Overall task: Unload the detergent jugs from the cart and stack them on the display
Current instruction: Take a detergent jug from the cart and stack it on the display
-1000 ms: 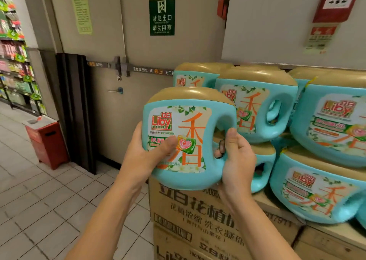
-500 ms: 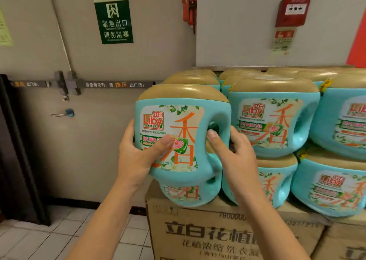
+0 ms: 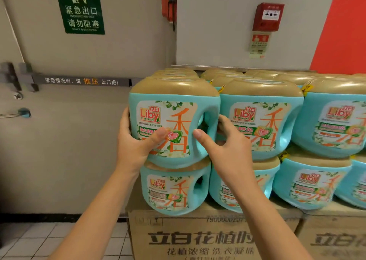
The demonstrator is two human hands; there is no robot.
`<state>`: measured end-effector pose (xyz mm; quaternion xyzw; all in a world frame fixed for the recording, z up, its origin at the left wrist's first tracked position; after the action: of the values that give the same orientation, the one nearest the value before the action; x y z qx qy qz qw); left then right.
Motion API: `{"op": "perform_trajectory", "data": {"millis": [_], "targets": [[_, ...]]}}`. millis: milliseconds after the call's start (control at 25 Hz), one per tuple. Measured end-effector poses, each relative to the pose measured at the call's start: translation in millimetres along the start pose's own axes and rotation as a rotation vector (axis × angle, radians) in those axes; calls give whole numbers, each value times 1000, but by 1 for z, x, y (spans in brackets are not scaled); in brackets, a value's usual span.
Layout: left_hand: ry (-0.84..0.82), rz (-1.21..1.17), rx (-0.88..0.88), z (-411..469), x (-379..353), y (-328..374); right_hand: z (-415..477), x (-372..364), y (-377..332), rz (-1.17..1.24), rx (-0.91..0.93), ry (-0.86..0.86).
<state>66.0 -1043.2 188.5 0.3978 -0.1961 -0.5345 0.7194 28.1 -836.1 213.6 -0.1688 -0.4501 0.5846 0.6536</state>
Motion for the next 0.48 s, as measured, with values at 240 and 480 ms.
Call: {"op": "perform_trajectory", "data": {"millis": [240,480], "targets": [[-21,19,6,8,2,-9,-12,23,17,-203,140,270],[28,153,43,10,1,-14,-28,60,73,-211,-39,463]]}}
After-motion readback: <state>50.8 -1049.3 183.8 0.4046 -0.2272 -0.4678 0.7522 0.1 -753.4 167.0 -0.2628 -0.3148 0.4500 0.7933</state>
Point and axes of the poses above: each hand's wrist, its own z-axis towards the middle knuckle, its own x-axis out of the back of the hand, y = z × x, the point moved 5 cm from there along z, towards the middle knuckle, and after that the axes turned 8 degrees about -y, right-handed, at the moved point
